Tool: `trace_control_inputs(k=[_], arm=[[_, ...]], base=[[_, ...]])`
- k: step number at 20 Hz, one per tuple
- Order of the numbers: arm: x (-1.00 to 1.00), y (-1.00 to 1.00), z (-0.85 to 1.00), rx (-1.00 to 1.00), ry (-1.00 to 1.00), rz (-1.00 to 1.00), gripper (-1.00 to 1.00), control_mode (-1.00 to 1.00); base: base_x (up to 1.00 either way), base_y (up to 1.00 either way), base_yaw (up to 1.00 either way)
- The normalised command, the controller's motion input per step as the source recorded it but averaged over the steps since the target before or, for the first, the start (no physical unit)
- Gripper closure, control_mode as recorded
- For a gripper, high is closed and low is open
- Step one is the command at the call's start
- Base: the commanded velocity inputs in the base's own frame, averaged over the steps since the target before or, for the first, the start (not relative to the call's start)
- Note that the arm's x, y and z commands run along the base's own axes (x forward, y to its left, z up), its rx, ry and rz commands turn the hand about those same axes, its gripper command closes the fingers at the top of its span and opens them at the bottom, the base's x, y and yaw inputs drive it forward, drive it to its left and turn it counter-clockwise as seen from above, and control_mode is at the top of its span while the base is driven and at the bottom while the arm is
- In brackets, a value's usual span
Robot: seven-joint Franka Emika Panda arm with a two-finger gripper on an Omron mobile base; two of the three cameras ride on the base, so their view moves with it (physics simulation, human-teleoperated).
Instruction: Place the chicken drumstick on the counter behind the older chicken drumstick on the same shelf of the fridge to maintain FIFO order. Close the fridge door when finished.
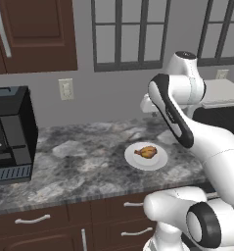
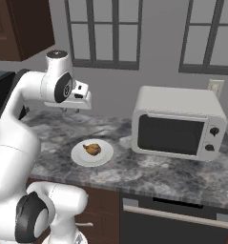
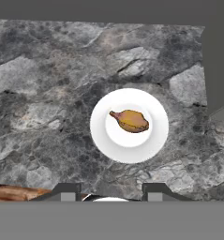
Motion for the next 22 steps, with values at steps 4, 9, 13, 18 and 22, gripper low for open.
trace_control_inputs(k=[4,9,13,18,22], arm=[[-0.12,0.0,-0.04,0.0,0.0,0.0,-1.0,-1.0],[0.0,0.0,-0.43,0.0,0.01,0.02,-1.0,-1.0],[-0.18,0.03,-0.51,-0.02,-0.04,0.15,-1.0,-1.0],[0.25,0.05,-0.7,-0.15,0.2,0.24,-1.0,-1.0],[0.36,0.25,-0.79,-0.28,0.27,0.16,-1.0,-1.0]], base=[[0.0,0.0,0.0],[0.0,0.0,0.0],[0.0,0.0,0.0],[0.0,0.0,0.0],[0.0,0.0,0.0]])
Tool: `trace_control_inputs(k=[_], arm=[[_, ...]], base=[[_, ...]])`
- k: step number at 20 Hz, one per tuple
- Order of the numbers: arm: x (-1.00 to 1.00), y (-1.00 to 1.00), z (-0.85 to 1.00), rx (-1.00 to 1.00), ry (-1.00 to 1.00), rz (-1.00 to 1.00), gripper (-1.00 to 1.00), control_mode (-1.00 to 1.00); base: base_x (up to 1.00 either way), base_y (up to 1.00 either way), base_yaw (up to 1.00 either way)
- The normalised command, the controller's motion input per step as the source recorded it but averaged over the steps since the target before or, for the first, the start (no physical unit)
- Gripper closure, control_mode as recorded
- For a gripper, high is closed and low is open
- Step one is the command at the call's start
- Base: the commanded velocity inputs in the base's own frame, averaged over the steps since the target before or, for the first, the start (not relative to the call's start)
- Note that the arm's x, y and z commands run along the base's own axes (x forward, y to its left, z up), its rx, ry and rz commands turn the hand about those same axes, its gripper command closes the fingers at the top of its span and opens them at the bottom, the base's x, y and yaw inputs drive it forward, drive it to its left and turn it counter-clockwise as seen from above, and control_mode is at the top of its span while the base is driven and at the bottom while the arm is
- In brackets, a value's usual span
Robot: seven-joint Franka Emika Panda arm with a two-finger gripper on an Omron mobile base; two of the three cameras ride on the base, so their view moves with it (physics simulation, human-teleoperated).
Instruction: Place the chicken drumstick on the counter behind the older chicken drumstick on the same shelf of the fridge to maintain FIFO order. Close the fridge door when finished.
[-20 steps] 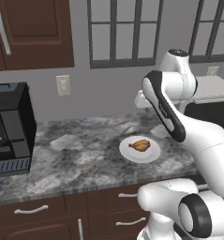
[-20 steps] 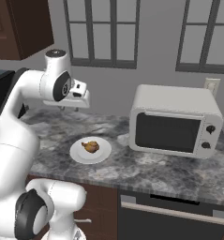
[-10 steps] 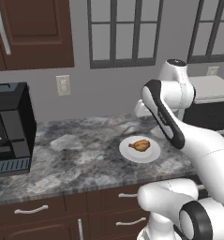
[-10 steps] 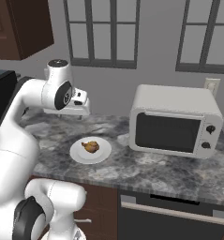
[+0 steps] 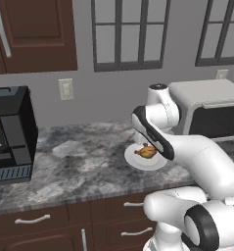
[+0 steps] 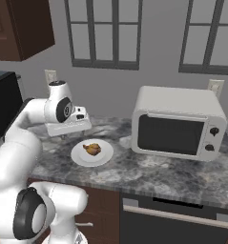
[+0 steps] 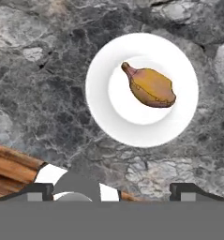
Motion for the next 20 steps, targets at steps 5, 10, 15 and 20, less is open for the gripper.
trace_control_inputs(k=[5,10,15,20], arm=[[0.37,0.17,-0.51,-0.18,0.18,0.19,-1.0,-1.0],[0.16,0.0,-0.29,-0.04,0.1,0.21,-1.0,-1.0],[0.05,-0.04,-0.36,0.0,0.01,0.23,-1.0,-1.0],[0.09,-0.16,-0.35,0.0,0.0,0.19,-1.0,-1.0]], base=[[0.0,0.0,0.0],[0.0,0.0,0.0],[0.0,0.0,0.0],[0.0,0.0,0.0]])
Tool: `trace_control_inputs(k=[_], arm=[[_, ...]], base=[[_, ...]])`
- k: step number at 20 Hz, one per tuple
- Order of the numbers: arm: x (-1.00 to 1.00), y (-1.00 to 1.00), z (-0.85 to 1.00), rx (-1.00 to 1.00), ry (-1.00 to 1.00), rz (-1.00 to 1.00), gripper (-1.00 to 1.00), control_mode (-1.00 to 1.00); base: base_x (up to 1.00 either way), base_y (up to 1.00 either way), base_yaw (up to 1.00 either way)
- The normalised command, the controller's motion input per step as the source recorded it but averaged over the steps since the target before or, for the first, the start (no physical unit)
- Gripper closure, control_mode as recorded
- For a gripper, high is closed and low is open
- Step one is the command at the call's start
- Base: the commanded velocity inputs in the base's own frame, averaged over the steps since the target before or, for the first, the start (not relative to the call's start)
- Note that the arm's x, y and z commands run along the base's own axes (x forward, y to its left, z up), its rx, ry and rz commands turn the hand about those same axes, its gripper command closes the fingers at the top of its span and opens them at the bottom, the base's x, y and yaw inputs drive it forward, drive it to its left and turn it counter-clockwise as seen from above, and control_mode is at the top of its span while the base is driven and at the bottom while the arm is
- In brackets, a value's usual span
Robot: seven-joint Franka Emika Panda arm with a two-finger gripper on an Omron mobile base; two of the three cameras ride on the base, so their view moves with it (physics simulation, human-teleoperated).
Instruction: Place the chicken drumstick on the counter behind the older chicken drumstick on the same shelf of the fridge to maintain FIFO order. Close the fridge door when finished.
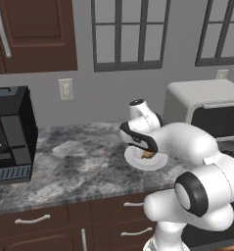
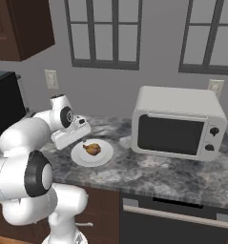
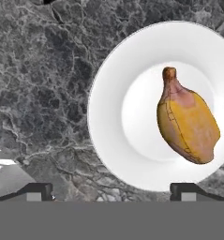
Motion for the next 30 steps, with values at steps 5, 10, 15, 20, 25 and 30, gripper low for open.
trace_control_inputs(k=[5,10,15,20,25,30], arm=[[0.37,-0.17,-0.22,0.0,0.0,0.18,-1.0,-1.0],[0.54,-0.02,0.0,0.0,0.03,0.13,-1.0,-1.0],[0.43,0.0,-0.06,0.0,0.04,0.12,-1.0,-1.0],[0.3,0.0,-0.24,0.0,0.04,0.11,-1.0,-1.0],[0.11,0.0,-0.31,0.0,0.01,0.1,-1.0,-1.0],[-0.08,-0.14,-0.24,0.0,0.0,0.01,-1.0,-1.0]], base=[[0.0,0.0,0.0],[0.0,0.0,0.0],[0.0,0.0,0.0],[0.0,0.0,0.0],[0.0,0.0,0.0],[0.0,0.0,0.0]])
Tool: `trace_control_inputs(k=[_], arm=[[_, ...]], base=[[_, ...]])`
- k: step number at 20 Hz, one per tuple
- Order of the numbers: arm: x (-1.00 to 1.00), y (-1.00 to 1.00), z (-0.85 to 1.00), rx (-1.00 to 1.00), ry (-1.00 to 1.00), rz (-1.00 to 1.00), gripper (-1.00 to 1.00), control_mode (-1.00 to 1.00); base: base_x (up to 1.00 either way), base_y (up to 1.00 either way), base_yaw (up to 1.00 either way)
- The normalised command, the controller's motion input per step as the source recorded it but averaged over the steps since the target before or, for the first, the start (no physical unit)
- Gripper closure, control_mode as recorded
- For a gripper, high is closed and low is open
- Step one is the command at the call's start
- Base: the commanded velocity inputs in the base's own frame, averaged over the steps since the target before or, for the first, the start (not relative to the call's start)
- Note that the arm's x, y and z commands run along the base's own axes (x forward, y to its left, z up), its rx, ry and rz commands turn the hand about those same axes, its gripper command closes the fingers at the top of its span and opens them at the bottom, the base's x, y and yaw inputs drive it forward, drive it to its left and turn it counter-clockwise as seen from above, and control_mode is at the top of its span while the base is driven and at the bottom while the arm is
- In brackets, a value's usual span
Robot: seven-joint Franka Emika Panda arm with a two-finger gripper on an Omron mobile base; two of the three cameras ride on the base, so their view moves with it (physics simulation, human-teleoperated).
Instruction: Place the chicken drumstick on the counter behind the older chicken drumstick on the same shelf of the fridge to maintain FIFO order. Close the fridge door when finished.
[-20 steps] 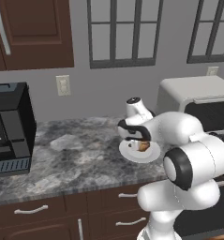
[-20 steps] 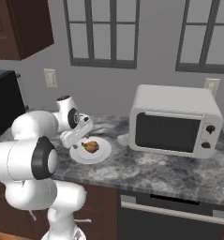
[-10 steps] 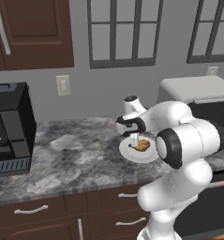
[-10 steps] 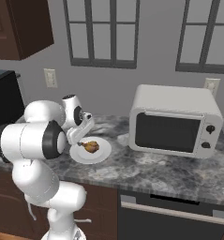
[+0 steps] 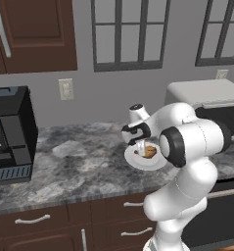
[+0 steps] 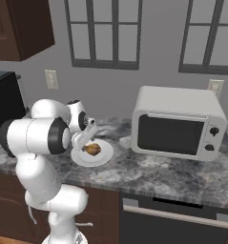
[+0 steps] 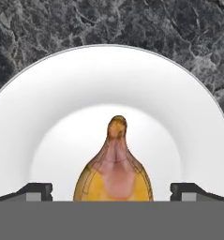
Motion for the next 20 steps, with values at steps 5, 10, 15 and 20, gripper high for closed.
trace_control_inputs(k=[5,10,15,20], arm=[[0.0,-0.17,-0.22,0.0,0.0,0.0,-1.0,-1.0],[0.08,-0.07,-0.25,0.0,0.0,0.0,-1.0,-1.0],[0.0,-0.04,-0.34,0.0,0.0,0.01,-1.0,-1.0],[0.0,0.0,-0.18,-0.02,0.04,0.0,1.0,-1.0]], base=[[0.0,0.0,0.0],[0.0,0.0,0.0],[0.0,0.0,0.0],[0.0,0.0,0.0]])
